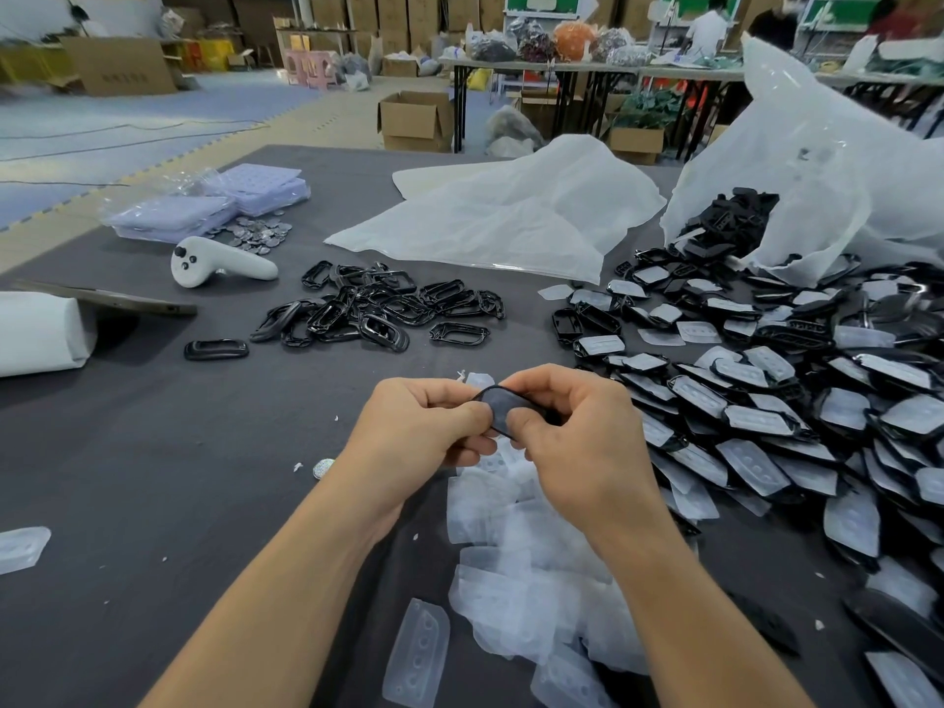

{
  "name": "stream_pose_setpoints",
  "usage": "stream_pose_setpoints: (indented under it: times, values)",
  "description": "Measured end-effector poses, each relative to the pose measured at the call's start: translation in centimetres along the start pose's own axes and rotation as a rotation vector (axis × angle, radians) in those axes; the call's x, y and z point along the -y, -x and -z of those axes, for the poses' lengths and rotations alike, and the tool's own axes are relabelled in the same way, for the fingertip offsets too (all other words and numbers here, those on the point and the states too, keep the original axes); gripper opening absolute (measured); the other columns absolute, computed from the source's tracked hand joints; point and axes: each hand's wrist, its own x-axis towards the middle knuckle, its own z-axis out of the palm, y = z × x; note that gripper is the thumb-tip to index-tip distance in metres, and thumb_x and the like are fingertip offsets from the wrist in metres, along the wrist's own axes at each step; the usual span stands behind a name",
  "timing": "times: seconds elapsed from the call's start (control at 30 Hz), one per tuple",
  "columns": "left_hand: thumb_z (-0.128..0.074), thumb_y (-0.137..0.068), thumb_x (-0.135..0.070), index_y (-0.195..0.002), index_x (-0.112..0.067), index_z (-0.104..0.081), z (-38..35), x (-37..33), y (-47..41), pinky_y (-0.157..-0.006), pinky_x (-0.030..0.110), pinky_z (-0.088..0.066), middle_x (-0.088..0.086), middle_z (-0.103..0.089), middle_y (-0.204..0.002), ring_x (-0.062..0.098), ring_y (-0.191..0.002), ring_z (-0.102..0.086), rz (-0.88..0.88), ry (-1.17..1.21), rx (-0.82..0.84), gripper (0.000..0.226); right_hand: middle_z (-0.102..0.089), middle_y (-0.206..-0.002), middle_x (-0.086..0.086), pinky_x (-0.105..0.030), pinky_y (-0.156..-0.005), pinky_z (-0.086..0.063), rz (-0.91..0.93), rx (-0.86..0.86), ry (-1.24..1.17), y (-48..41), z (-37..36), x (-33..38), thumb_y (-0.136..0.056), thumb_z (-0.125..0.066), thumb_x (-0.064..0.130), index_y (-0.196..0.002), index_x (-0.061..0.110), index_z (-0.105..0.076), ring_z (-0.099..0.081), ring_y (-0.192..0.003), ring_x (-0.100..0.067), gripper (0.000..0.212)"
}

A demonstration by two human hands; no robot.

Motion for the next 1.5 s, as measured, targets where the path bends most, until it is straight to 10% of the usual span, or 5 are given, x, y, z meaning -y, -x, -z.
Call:
stream_pose_setpoints:
  times: [0.57,1.27,1.5]
  values:
    - [-0.068,-0.09,0.004,-0.079,-0.011,-0.083,-0.5,-0.1,0.1,-0.06,0.024,-0.058,0.013,-0.075,-0.072,0.014,-0.06,-0.068,-0.008,0.016,-0.053,0.024,-0.077,-0.077,0.009,-0.041,-0.072,-0.063,-0.056,-0.012,0.016,0.0,-0.2,0.2,-0.087,-0.072,0.001,-0.089,0.026,-0.077,-0.073,-0.07,-0.015,0.026]
    - [-0.077,-0.087,-0.018,-0.078,-0.04,-0.079,-1.0,0.4,0.7,-0.054,0.018,-0.051,-0.006,-0.073,-0.061,0.01,-0.056,-0.07,-0.306,-0.308,-0.221,0.024,-0.074,-0.067,0.001,-0.023,-0.049,-0.054,-0.029,-0.035,-0.07,0.0,-0.4,0.5,-0.093,-0.071,0.005,-0.077,0.023,-0.075,-0.071,-0.06,-0.025,0.024]
    - [-0.076,-0.087,-0.011,-0.077,-0.034,-0.082,-1.2,0.8,0.0,-0.054,0.02,-0.054,-0.01,-0.074,-0.063,0.008,-0.052,-0.069,-0.323,-0.252,-0.318,0.025,-0.079,-0.083,0.002,-0.029,-0.062,-0.062,-0.016,0.095,-0.21,0.0,0.0,0.5,-0.094,-0.055,-0.015,-0.086,0.027,-0.077,-0.077,-0.076,-0.018,0.048]
